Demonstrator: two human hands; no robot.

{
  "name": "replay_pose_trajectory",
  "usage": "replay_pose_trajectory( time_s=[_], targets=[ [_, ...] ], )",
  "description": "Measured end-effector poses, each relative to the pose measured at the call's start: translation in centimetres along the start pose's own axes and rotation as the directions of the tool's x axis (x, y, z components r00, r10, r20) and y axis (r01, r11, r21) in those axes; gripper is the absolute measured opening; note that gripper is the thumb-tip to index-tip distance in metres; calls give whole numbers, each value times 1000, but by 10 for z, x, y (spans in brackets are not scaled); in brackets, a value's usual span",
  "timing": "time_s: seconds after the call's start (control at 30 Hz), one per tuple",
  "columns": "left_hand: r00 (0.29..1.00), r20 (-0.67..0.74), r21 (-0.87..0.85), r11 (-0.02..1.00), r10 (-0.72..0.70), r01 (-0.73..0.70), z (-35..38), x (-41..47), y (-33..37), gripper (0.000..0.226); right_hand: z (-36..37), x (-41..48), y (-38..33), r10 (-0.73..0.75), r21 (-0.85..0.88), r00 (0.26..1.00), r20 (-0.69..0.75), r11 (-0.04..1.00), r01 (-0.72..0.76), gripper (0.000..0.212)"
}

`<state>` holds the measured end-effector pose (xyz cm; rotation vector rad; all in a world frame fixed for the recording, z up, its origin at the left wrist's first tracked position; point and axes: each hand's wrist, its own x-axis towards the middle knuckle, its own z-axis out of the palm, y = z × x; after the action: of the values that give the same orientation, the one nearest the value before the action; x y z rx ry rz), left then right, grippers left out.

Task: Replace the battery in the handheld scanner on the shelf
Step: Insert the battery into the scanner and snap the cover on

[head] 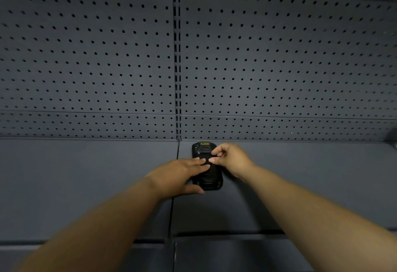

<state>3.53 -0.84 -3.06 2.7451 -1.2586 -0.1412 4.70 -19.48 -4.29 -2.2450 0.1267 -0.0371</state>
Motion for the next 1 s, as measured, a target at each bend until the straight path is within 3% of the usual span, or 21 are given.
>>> replay_pose_trajectory(
  time_s=[0.13,0.37,0.53,1.0],
  targets=[
    [1000,15,-9,1000,-5,6,-3,2,1,70,-7,-6,-5,-108,-264,993,37,958,114,51],
    [1000,23,-43,999,-17,18,-3,3,2,70,-13,-9,-9,-104,-598,978,181,778,193,53],
    [999,38,-51,998,-27,29,-5,3,3,71,-14,-14,-14,-113,-657,975,189,723,212,50],
    [997,62,-24,999,-35,37,-9,2,8,71,-6,-19,-23,-48,-634,990,133,763,122,46]
  ],
)
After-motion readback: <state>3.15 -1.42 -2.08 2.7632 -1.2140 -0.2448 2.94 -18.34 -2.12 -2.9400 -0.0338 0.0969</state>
